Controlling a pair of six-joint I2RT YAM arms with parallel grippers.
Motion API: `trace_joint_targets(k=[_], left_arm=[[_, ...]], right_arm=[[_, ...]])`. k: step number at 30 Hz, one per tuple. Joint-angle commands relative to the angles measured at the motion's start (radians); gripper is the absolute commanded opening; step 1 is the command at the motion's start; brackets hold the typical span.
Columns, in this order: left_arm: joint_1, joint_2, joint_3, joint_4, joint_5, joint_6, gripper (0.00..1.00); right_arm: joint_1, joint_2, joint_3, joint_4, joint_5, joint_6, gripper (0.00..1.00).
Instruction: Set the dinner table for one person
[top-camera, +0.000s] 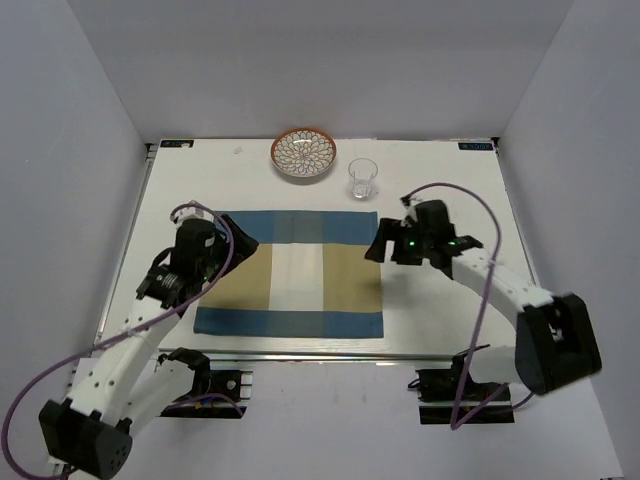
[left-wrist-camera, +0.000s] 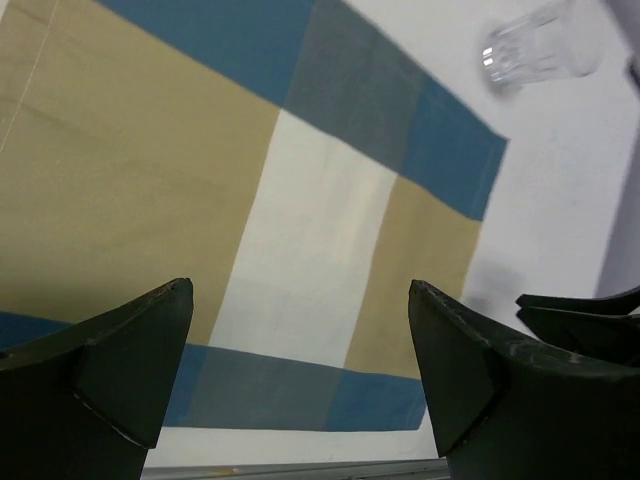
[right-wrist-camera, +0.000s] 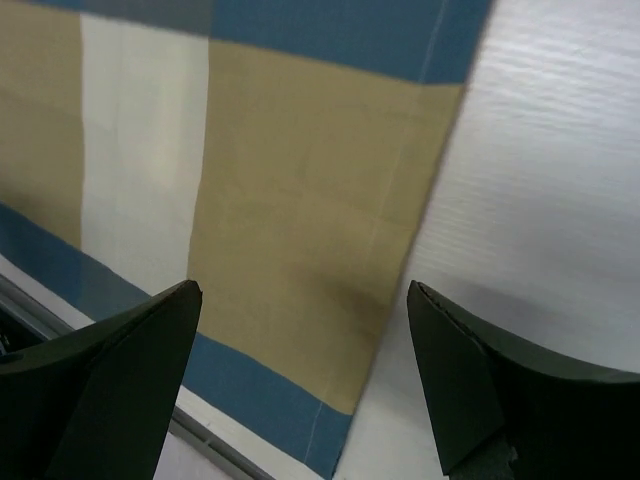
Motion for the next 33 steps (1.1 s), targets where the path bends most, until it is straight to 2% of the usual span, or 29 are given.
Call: trace_joint_targets(k=[1,3,5,10,12,20,25,33], left_arm=[[0.0,0.135,0.061,-0.029,0.019,0.014,0.98],[0.0,0.221,0.087,-0.035,0.025,0.006,0.98],[0.0,0.249,0.093,-0.036,0.034,-0.004,0.98],[-0.009,0.225,0.084,-0.033,0.034,-0.014,0.98],[-0.009,0.216,0.092,-0.056,0.024,-0.007,0.98],[-0.009,0.188,0.076,-0.072,0.008,0.014,0.98],[-0.009,0.193,0.053,-0.058,0.019,0.028,0.98],[-0.009,0.208,0.043,-0.047,0.018,0.039,0.98]], right_arm=[[0.114,0.136,0.088,0.044,-0.028,0.002,0.89],[0.187,0.302,0.167,0.025,-0.013,-0.004,0.89],[0.227,0.36,0.199,0.031,-0.004,0.008,0.89],[0.252,0.508,0.245,-0.054,0.18,0.135,0.89],[0.244,0.54,0.244,-0.108,0.304,0.174,0.89],[0.194,0.562,0.202,-0.194,0.499,0.126,0.89],[0.145,0.539,0.215,-0.248,0.553,0.047,0.89],[0.086,0.496,0.206,-0.265,0.53,-0.001,0.89]])
